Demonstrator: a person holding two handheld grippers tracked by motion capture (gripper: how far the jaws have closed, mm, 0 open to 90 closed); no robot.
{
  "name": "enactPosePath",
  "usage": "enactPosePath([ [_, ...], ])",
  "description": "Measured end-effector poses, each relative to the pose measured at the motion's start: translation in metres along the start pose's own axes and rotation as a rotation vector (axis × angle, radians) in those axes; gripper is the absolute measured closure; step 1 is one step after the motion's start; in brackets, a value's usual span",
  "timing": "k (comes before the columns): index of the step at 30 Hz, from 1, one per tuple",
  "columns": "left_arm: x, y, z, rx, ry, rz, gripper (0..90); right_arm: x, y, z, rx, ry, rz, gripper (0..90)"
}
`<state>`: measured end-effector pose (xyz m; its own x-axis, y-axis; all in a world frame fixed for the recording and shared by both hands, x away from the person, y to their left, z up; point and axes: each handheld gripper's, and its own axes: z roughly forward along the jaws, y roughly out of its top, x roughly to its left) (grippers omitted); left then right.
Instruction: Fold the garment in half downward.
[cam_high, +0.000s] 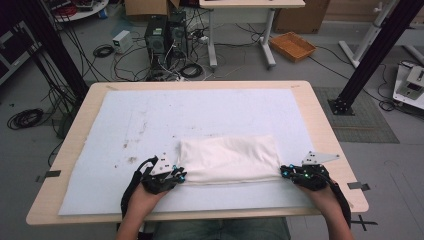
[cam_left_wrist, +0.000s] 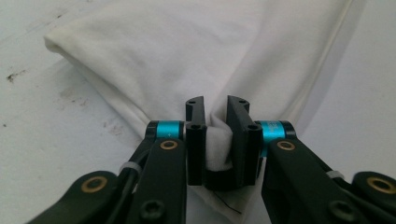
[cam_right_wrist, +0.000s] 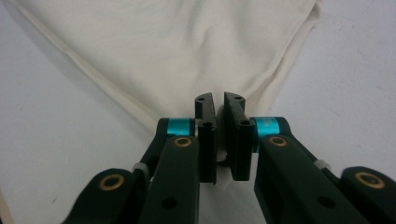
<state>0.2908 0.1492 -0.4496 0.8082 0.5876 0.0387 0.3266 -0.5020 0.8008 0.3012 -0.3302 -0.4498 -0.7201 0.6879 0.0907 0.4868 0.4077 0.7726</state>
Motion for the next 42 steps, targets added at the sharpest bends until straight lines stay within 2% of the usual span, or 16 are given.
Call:
enactPosePath([
  [6,0.004,-0.002,-0.015,-0.079,-0.035,-0.023,84.3,0.007,0.001,-0.022,-0.065,0.002,-0.005,88.4],
  [8,0.007,-0.003,-0.021,-0.097,-0.059,-0.051,84.3,0.011,-0.001,-0.026,-0.058,0.005,-0.006,88.4],
  [13,0.007,-0.006,-0.018,-0.078,-0.059,-0.070,80.3,0.014,-0.008,-0.022,-0.004,-0.014,-0.006,87.6],
  [17,0.010,0.002,-0.016,-0.145,-0.005,-0.096,45.4,0.008,-0.006,-0.018,-0.034,-0.063,0.016,58.5],
  [20,0.017,0.009,-0.017,-0.196,0.017,-0.118,40.4,0.002,0.002,-0.018,-0.071,-0.094,0.043,48.8],
  [21,0.026,0.016,-0.014,-0.210,0.067,-0.156,40.4,-0.002,0.007,-0.017,-0.077,-0.119,0.062,48.9],
  [23,0.037,0.023,-0.006,-0.180,0.119,-0.194,33.7,-0.013,0.026,-0.009,-0.087,-0.165,0.083,47.9],
  [26,0.052,0.034,0.011,-0.131,0.151,-0.218,33.5,-0.024,0.047,0.008,-0.079,-0.163,0.080,47.8],
  [28,0.057,0.036,0.017,-0.120,0.149,-0.226,33.5,-0.028,0.054,0.015,-0.072,-0.171,0.072,47.8],
  [29,0.067,0.040,0.031,-0.087,0.135,-0.264,33.5,-0.032,0.060,0.024,-0.060,-0.176,0.063,47.8],
  [30,0.071,0.041,0.037,-0.079,0.132,-0.267,33.5,-0.044,0.071,0.043,-0.015,-0.175,0.095,47.1],
  [32,0.078,0.043,0.046,-0.045,0.130,-0.277,33.5,-0.049,0.077,0.058,0.037,-0.166,0.098,47.3],
  [36,0.084,0.040,0.061,0.007,0.113,-0.297,34.1,-0.056,0.078,0.080,0.112,-0.127,0.088,57.4],
  [37,0.084,0.040,0.062,0.026,0.125,-0.302,35.0,-0.057,0.077,0.079,0.095,-0.130,0.101,61.8],
  [41,0.079,0.041,0.061,0.033,0.116,-0.247,57.4,-0.057,0.075,0.076,0.096,-0.088,0.082,83.2],
  [42,0.078,0.041,0.062,0.024,0.082,-0.246,63.9,-0.055,0.075,0.076,0.100,-0.086,0.071,84.4],
])
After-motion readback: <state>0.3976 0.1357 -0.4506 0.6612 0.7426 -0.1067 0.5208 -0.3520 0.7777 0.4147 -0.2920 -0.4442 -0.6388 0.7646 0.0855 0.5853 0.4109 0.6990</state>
